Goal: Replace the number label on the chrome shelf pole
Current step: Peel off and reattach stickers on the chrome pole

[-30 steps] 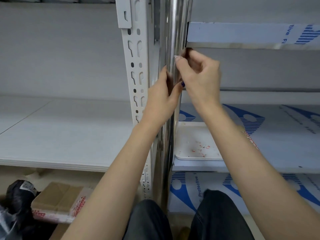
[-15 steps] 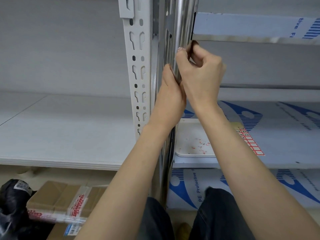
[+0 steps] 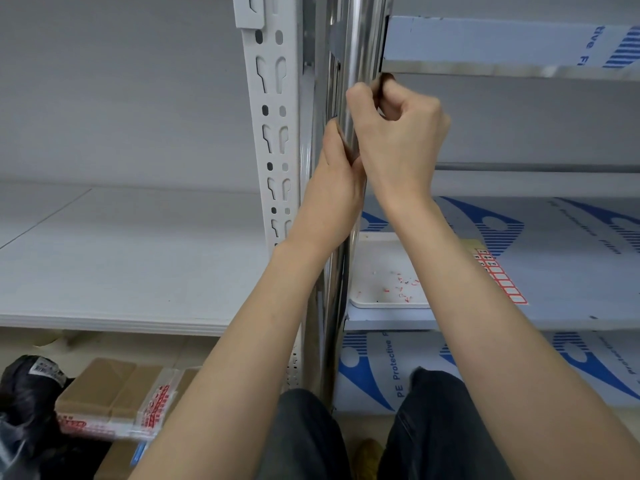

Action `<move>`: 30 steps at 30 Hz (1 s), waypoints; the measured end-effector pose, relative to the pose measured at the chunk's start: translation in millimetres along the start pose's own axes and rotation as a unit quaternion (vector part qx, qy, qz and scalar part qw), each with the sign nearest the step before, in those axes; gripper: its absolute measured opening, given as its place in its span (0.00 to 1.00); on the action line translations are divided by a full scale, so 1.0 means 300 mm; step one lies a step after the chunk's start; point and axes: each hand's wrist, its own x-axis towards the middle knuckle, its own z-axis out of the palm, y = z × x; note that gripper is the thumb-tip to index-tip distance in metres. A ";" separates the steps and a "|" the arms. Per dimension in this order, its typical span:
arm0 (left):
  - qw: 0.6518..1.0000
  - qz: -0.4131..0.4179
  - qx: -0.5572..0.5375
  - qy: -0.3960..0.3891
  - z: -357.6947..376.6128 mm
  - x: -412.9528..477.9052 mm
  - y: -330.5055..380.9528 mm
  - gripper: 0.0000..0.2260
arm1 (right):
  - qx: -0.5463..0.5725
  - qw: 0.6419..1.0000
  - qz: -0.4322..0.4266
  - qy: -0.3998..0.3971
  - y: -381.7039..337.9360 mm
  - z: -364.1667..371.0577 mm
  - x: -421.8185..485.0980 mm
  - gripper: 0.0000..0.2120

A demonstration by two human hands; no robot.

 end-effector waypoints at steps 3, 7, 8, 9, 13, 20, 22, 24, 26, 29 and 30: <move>1.000 0.004 -0.001 0.004 -0.004 0.000 0.001 0.23 | 0.004 1.000 0.003 0.000 -0.003 0.000 0.003 0.17; 1.000 -0.001 -0.002 0.003 -0.007 -0.003 0.005 0.23 | 0.007 1.000 0.008 -0.007 -0.006 -0.005 0.002 0.16; 1.000 -0.002 -0.003 0.003 -0.008 -0.005 0.009 0.23 | 0.007 1.000 0.010 -0.009 -0.008 -0.006 0.002 0.16; 1.000 -0.003 -0.006 0.003 -0.008 -0.007 0.014 0.24 | 0.008 1.000 0.013 -0.010 -0.009 -0.006 0.002 0.16; 1.000 -0.008 -0.001 -0.003 -0.010 -0.012 0.027 0.23 | 0.003 1.000 0.022 -0.017 -0.020 -0.010 0.002 0.16; 1.000 -0.020 0.019 -0.007 -0.018 -0.019 0.047 0.22 | 0.007 0.999 0.024 -0.024 -0.028 -0.016 0.003 0.16; 0.999 -0.029 0.017 -0.011 -0.020 -0.020 0.052 0.22 | 0.009 0.999 0.022 -0.027 -0.026 -0.018 0.003 0.17; 0.999 -0.032 0.018 -0.011 -0.021 -0.021 0.055 0.21 | 0.010 0.999 0.022 -0.029 -0.028 -0.019 0.003 0.17; 0.999 -0.033 0.024 -0.009 -0.022 -0.021 0.057 0.21 | 0.010 0.999 0.023 -0.033 -0.030 -0.023 0.002 0.16; 0.999 -0.036 0.021 -0.007 -0.022 -0.022 0.063 0.21 | 0.023 0.997 0.035 -0.061 -0.019 -0.045 -0.001 0.15; 0.999 -0.038 0.021 -0.009 -0.023 -0.024 0.066 0.22 | 0.034 0.995 0.043 -0.078 -0.012 -0.054 -0.003 0.15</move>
